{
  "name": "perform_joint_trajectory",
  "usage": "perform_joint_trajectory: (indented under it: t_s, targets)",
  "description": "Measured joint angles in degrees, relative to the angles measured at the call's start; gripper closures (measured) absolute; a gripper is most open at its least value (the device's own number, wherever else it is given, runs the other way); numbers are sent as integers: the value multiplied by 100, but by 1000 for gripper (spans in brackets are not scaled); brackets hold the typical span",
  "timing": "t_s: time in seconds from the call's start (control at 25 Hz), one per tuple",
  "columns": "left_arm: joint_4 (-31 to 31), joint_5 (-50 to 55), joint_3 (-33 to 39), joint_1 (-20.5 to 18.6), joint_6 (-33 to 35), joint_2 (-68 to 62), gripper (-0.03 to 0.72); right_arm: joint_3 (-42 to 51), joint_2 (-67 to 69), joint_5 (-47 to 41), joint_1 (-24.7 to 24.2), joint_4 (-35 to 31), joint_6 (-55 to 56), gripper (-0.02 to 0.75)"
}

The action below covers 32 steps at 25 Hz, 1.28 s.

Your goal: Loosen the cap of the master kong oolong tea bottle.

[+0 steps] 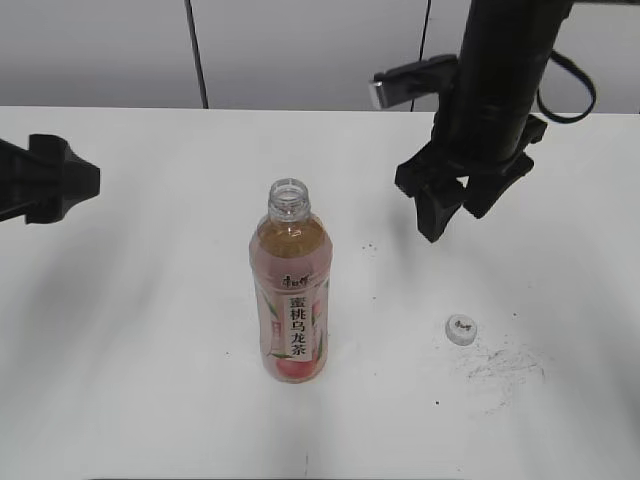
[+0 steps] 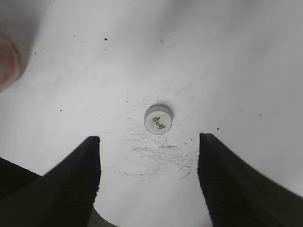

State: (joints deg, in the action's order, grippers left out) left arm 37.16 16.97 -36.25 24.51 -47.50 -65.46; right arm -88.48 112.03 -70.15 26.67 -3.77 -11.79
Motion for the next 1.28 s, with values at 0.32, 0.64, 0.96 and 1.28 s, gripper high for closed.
perform_joint_trajectory:
  t_s: [0.32,0.64,0.96,1.28]
  targets:
    - [-3421,1328,5,0,3173,1230,137,186,-1299,6,0,0,195,256]
    - [-4334,3499,5,0,4982,3746,137,1469,-3153,6,0,-42,225,256]
    - [-4338,5204,5,0,5315,5708,137,3257,-5210,6,0,-87,285,256]
    - [-3961,4805,190,0,5377,6339,137,4635,-7516,-5,0,-336,315,256]
